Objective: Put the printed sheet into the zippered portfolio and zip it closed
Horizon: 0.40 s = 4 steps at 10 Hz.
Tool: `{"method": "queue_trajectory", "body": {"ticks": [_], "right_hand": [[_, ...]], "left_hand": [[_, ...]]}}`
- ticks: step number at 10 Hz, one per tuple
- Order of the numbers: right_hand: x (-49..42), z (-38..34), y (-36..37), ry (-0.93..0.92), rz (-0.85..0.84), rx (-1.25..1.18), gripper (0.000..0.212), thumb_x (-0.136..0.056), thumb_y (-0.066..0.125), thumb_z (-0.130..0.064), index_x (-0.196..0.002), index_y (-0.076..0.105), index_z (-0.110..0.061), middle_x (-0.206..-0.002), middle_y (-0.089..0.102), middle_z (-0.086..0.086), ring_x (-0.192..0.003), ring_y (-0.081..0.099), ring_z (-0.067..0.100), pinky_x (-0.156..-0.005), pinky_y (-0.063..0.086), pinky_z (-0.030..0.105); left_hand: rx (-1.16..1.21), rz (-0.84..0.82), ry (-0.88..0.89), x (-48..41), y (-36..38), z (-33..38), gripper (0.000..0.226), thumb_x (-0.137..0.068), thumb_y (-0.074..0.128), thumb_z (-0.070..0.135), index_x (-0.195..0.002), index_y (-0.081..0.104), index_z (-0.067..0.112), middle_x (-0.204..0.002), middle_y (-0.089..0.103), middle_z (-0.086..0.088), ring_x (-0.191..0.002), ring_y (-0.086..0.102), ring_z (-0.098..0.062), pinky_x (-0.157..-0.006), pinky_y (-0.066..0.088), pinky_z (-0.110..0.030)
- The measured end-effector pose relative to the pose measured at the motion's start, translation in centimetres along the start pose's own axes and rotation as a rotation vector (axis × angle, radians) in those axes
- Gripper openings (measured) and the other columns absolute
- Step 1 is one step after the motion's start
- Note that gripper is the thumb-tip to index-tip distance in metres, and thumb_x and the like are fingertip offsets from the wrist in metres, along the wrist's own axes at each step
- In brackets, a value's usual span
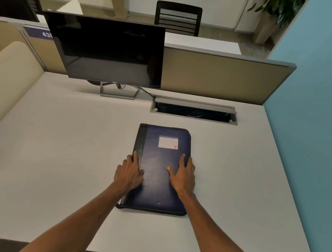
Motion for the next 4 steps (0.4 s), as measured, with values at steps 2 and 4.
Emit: {"method": "queue_trajectory", "body": {"ticks": [2, 4], "right_hand": [[0.2, 0.1, 0.1, 0.005, -0.045, 0.008, 0.087, -0.106, 0.047, -0.059, -0.170, 0.000, -0.024, -0.178, -0.004, 0.007, -0.164, 0.011, 0.032, -0.128, 0.036, 0.050], [0.0, -0.8, -2.1, -0.071, 0.064, 0.172, 0.080, -0.110, 0.036, -0.057, -0.170, -0.002, -0.020, -0.178, -0.004, 0.010, -0.166, 0.005, 0.031, -0.135, 0.013, 0.051]], "left_hand": [[-0.018, -0.008, 0.003, 0.0, -0.1, 0.2, 0.085, -0.109, 0.050, 0.046, -0.171, 0.008, 0.007, -0.163, 0.038, -0.020, -0.143, 0.051, -0.037, -0.112, 0.054, -0.049], [-0.052, 0.100, 0.071, 0.3, -3.0, 2.3, 0.086, -0.112, 0.039, 0.051, -0.173, -0.006, 0.011, -0.182, -0.006, -0.015, -0.169, 0.009, -0.037, -0.137, 0.022, -0.053]]}}
Point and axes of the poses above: each hand's wrist, its own x-axis away from the middle knuckle, its own y-axis out of the palm, z = x × y, the point moved 10 cm from there along -x, towards the middle knuckle
